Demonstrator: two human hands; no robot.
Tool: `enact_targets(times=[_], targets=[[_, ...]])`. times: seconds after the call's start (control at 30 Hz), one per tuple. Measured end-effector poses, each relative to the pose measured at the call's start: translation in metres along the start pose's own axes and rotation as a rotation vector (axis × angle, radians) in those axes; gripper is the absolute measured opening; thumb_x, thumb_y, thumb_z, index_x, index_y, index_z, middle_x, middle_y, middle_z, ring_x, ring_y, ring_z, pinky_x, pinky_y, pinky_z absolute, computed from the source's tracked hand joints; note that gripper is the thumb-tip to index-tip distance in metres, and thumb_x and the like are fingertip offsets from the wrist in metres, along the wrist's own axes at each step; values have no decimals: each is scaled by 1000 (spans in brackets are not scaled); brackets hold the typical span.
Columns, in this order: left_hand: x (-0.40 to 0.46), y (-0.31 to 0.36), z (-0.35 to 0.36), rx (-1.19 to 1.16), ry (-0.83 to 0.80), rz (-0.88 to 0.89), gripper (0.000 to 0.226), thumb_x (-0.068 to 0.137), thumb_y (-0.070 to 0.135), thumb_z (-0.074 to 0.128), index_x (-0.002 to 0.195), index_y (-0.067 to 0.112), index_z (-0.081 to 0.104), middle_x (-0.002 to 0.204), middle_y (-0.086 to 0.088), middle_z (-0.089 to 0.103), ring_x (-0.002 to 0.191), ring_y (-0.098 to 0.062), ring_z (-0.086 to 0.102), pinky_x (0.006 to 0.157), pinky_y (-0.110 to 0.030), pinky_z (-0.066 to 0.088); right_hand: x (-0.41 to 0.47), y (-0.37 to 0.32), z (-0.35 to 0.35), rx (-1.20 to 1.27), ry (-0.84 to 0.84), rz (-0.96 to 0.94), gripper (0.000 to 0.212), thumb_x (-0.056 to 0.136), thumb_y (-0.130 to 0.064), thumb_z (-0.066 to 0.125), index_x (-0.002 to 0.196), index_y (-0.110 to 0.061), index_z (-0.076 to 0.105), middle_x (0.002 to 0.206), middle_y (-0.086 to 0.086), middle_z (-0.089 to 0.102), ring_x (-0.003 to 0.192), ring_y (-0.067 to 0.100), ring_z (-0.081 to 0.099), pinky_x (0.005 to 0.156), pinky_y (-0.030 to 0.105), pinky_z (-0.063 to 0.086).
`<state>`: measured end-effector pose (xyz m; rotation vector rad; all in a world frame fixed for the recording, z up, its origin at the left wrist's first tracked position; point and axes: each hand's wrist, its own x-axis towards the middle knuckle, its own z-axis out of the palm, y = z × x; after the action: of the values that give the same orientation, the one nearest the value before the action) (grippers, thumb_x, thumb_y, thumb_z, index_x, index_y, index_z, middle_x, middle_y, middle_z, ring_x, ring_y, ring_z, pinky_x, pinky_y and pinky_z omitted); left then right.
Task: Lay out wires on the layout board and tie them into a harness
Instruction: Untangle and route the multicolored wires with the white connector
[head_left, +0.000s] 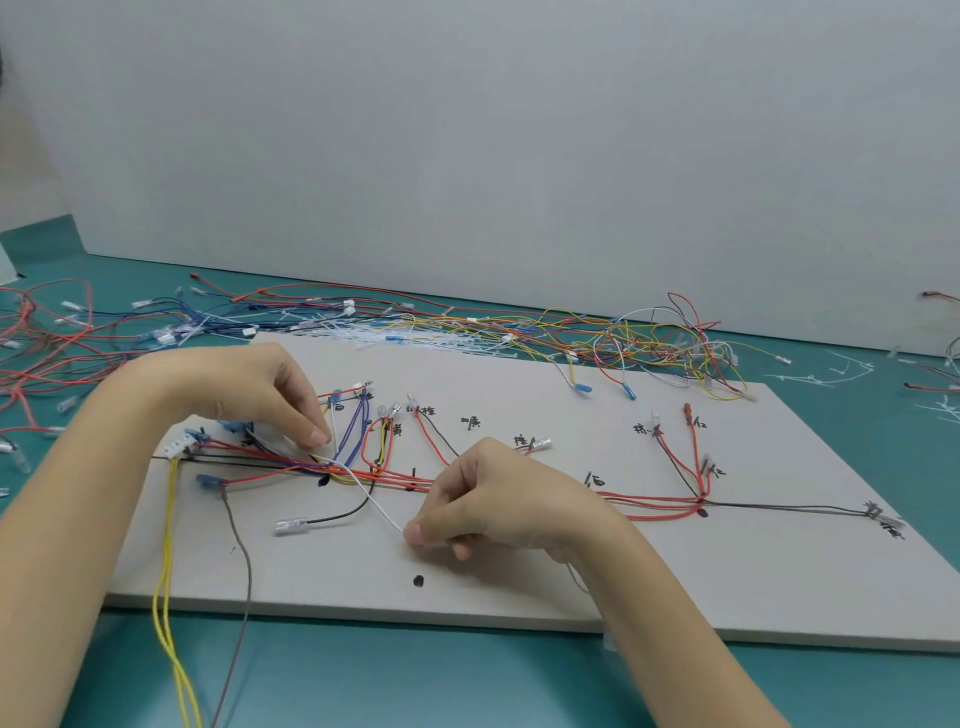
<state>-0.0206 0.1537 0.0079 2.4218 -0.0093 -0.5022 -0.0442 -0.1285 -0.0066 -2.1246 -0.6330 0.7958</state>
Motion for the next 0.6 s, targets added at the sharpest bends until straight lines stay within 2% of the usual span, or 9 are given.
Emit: enact_targets(times=[0.17, 0.33, 0.47, 0.6], targets=[[2, 1, 5, -37, -88, 2, 4, 75, 23, 81, 78, 21, 81, 77, -1, 75, 67, -7, 65, 65, -14, 49, -3, -2, -5, 60, -12, -62, 11, 81, -27, 75, 73, -20, 75, 48, -6, 54, 39, 3, 34, 38, 14, 24], [3, 0, 5, 10, -106, -8, 8, 71, 28, 83, 78, 27, 80, 83, 0, 77, 72, -5, 65, 72, -17, 51, -3, -1, -3, -38, 11, 14, 13, 81, -33, 75, 76, -22, 76, 48, -8, 56, 53, 6, 42, 50, 25, 27], [2, 1, 7, -7, -107, 8, 22, 59, 39, 82, 78, 27, 80, 79, 2, 76, 66, -3, 62, 67, -16, 49, -8, 0, -14, -58, 41, 82, 16, 84, -30, 71, 70, -22, 74, 46, -9, 55, 39, 1, 38, 40, 18, 25], [3, 3, 8, -8, -108, 7, 13, 64, 32, 83, 76, 28, 80, 75, 4, 75, 63, -2, 60, 62, -12, 46, -10, -1, -18, -30, 35, 104, 18, 84, -24, 70, 68, -19, 74, 45, -8, 55, 37, 4, 34, 40, 19, 21]])
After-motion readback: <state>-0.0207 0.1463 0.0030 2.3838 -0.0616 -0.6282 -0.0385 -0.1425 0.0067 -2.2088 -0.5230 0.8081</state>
